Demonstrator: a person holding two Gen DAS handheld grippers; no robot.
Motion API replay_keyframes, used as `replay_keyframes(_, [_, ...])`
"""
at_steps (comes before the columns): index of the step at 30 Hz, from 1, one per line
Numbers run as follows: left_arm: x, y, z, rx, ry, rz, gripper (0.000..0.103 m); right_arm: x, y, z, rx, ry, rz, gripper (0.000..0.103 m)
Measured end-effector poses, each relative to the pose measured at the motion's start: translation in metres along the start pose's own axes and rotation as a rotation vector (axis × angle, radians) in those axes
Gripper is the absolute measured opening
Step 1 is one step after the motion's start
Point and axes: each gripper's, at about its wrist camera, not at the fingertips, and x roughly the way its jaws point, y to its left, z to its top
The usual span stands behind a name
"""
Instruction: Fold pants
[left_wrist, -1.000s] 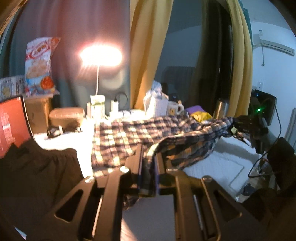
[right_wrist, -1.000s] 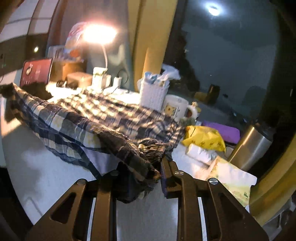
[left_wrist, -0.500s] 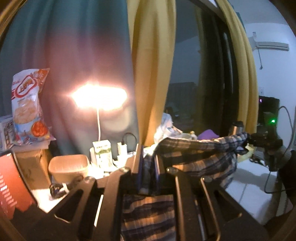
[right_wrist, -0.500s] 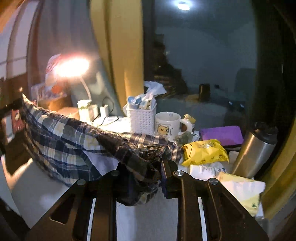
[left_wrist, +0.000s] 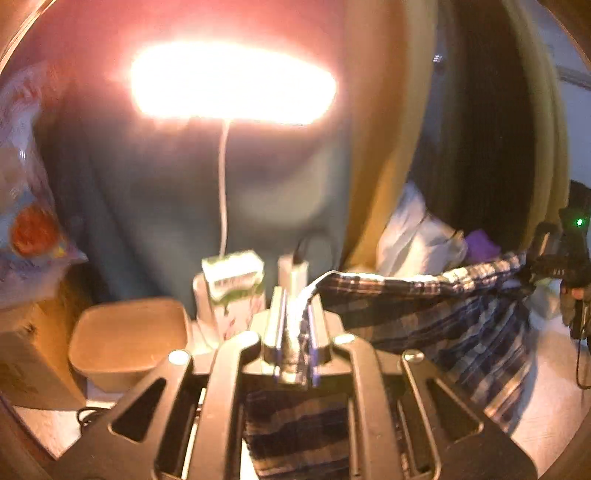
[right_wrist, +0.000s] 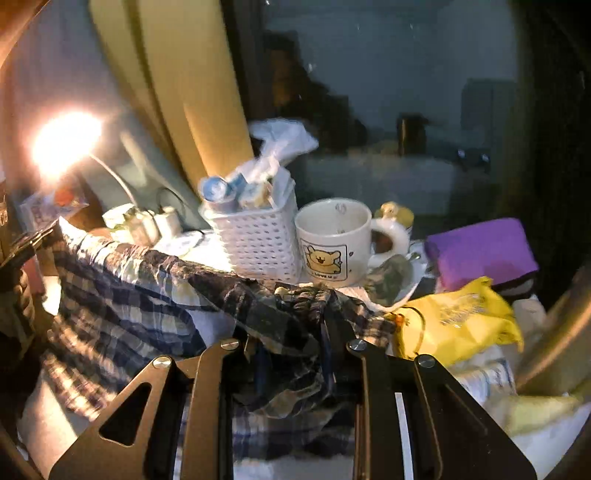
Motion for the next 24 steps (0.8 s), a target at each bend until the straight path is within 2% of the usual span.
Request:
replay_keyframes(2, [0.025, 0.007, -0.008, -0.009, 0.064, 0.015, 0.011, 0.021, -0.002, 0.003, -0.005, 0.031, -0.035, 0.025])
replay_keyframes(5, [0.051, 0.012, -0.019, -0.012, 0.106, 0.035, 0.012, 0.05, -0.005, 0.003, -0.004, 0.081, -0.069, 0.025])
replay_keyframes(10, [0.086, 0.019, -0.032, -0.012, 0.2, 0.134, 0.013, 0.077, -0.011, -0.001, -0.002, 0.125, -0.125, 0.026])
replay_keyframes(12, [0.089, 0.024, -0.035, -0.01, 0.211, 0.177, 0.014, 0.083, -0.014, -0.004, 0.002, 0.137, -0.136, 0.03])
replay_keyframes(16, [0.08, 0.035, -0.032, -0.033, 0.204, 0.203, 0.017, 0.086, -0.02, -0.007, 0.016, 0.139, -0.164, 0.041])
replay_keyframes(19, [0.062, 0.034, -0.025, -0.033, 0.196, 0.18, 0.018, 0.079, -0.022, -0.007, 0.007, 0.117, -0.199, 0.057])
replay_keyframes(22, [0.044, 0.028, -0.019, -0.028, 0.179, 0.176, 0.021, 0.063, -0.027, -0.006, 0.01, 0.089, -0.228, 0.061])
replay_keyframes(24, [0.032, 0.018, -0.018, -0.025, 0.183, 0.147, 0.026, 0.049, -0.03, -0.006, 0.021, 0.065, -0.235, 0.062])
